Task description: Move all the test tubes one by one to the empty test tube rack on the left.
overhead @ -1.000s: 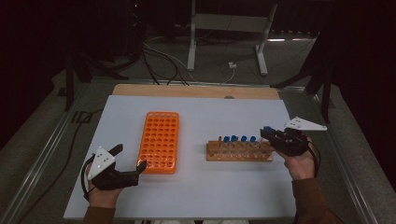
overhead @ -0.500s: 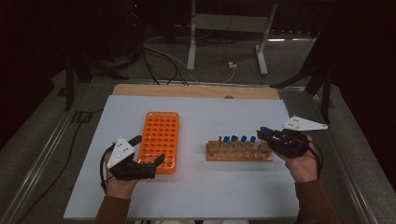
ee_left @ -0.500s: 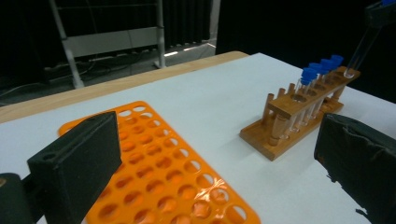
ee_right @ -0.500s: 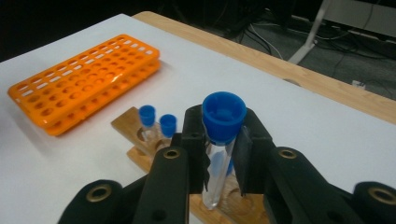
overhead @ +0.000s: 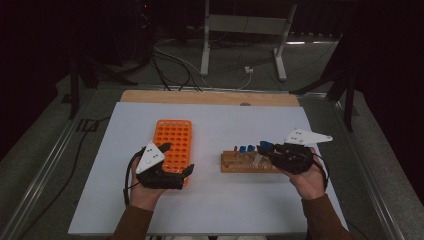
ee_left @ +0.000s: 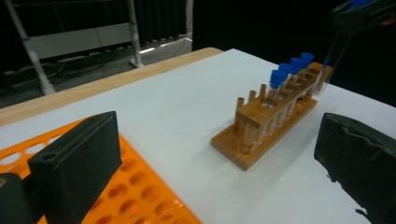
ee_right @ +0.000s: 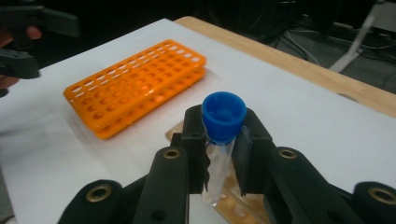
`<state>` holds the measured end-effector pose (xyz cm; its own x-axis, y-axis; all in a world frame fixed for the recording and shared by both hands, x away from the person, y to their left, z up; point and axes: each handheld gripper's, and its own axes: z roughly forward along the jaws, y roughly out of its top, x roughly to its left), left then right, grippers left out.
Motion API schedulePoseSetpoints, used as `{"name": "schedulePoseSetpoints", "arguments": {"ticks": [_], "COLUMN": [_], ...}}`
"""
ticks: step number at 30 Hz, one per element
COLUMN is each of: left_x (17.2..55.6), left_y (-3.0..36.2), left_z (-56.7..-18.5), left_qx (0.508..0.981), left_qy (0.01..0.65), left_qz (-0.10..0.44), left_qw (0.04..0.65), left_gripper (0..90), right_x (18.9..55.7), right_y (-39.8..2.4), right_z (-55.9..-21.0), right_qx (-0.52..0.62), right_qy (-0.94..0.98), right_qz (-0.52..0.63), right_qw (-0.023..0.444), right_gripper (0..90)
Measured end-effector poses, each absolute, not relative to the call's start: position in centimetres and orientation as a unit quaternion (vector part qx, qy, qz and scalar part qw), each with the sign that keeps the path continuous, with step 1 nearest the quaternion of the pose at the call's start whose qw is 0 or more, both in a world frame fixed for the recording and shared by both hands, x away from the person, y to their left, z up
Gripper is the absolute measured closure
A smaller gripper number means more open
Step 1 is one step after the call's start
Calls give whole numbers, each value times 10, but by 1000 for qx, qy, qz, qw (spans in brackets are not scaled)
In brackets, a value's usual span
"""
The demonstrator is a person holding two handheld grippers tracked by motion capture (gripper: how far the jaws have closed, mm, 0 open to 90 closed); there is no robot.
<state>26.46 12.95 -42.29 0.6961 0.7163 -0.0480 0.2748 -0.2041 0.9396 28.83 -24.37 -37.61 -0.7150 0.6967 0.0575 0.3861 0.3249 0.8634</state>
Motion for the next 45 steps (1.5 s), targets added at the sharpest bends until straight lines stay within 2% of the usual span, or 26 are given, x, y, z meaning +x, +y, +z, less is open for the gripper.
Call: {"name": "schedulePoseSetpoints", "arguments": {"ticks": [13,24,28,40,45], "left_x": [268,265,265,266,265], "left_y": [100,80,70,53,55], "left_z": [-426,-430,-432,-433,-432], "left_qx": [754,767,776,788,786], "left_qy": [312,292,282,260,254], "left_qz": [179,166,159,148,146], "left_qw": [550,547,541,539,544], "left_gripper": [39,172,247,610,690], "right_x": [289,288,286,282,282], "right_y": [-197,-174,-167,-148,-145], "right_z": [-381,-381,-380,-380,-381], "right_qx": [302,285,279,259,257], "right_qy": [808,810,810,817,820], "right_qz": [488,500,504,505,503], "right_qw": [134,113,111,97,94], "right_gripper": [765,765,765,765,765]}}
